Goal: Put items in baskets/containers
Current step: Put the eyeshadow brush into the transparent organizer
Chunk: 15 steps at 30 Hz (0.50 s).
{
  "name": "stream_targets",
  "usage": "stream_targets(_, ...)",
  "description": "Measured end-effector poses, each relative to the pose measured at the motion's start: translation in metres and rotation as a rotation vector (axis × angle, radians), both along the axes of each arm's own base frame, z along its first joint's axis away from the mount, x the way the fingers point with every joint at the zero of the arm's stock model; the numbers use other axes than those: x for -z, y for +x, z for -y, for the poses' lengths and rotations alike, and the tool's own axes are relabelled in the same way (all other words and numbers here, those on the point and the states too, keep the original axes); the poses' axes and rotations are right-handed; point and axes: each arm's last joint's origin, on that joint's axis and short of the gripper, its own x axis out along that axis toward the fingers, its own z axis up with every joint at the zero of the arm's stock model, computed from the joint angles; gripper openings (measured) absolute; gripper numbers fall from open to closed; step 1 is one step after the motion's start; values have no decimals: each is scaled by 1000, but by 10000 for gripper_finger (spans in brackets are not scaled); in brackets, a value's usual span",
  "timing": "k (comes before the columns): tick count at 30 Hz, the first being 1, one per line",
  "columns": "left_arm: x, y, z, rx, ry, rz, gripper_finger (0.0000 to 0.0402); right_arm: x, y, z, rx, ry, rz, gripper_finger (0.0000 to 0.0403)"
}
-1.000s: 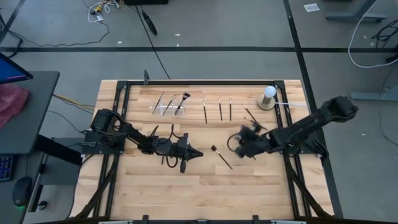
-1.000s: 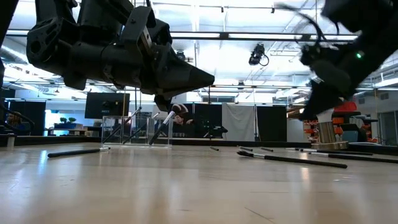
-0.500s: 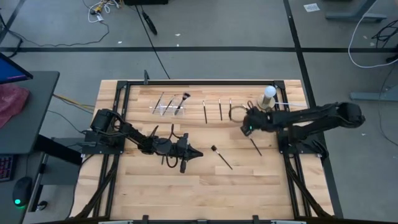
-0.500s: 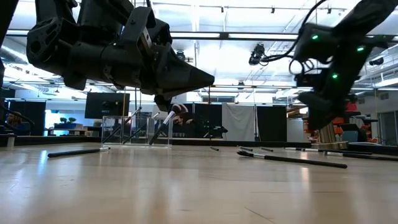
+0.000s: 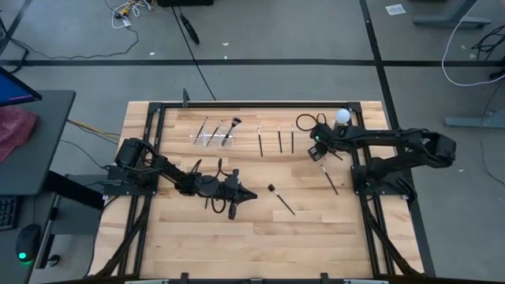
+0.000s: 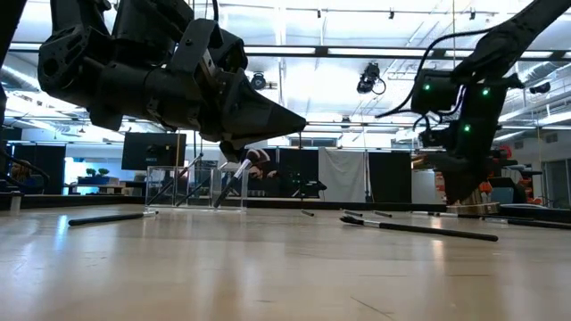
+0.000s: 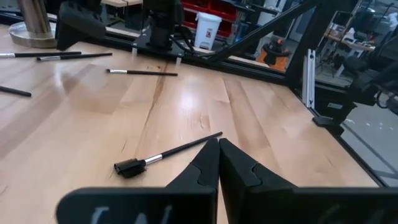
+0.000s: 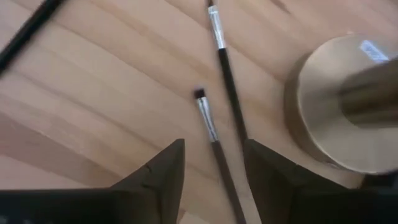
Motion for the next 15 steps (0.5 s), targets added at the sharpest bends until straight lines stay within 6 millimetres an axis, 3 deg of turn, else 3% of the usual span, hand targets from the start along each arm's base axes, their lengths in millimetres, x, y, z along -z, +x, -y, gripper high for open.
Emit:
stream_targets(7,0,0,2,0,6,1,9,21,8,10,-28,26,-67,151)
stream_targets(15,1,-1,2,1,9,-6,9,24,9,15,-59,51,-67,127)
